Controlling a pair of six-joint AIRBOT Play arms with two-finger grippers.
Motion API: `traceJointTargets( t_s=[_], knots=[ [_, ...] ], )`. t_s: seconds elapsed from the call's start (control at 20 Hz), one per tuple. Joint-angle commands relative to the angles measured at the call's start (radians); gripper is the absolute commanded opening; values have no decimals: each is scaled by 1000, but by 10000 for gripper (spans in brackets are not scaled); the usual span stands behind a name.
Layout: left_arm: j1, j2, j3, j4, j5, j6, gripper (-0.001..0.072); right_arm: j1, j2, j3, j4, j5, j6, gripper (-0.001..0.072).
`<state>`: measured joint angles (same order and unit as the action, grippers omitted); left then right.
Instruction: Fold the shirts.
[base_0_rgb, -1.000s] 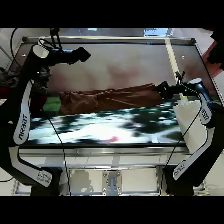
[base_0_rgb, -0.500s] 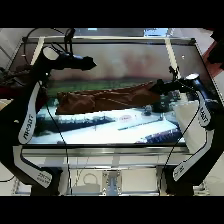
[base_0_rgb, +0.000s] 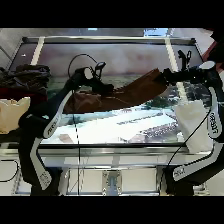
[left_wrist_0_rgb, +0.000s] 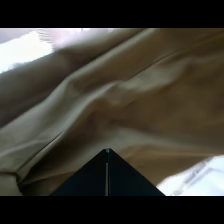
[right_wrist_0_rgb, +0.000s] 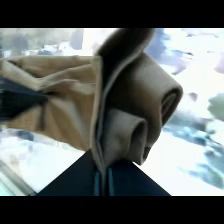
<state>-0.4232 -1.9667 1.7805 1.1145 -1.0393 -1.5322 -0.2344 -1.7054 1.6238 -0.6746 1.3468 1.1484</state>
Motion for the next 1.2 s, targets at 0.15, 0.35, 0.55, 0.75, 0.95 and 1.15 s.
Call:
traceJointTargets(
  t_s=[0.15, 0.35, 0.55, 0.75, 0.95, 1.15],
  knots=[
    [-33, -91, 0, -88, 68, -50, 9, 105, 37, 129, -3, 54, 35, 29],
    [-25, -90, 28, -90, 64, -49, 10, 203, 37, 205, -14, 47, 34, 28],
    [59, -24, 192, -82, -58, -12, 11, 300, 37, 254, -14, 0, 63, 27],
    [198, 143, 275, -70, -148, 46, 11, 485, 35, 254, -18, -180, 86, 27],
    [319, 300, 275, -30, -244, 69, 11, 747, -14, 254, -42, -581, 85, 27],
    [351, 377, 275, -18, -362, 122, 11, 929, -175, 254, -39, -889, 173, 28]
  ],
)
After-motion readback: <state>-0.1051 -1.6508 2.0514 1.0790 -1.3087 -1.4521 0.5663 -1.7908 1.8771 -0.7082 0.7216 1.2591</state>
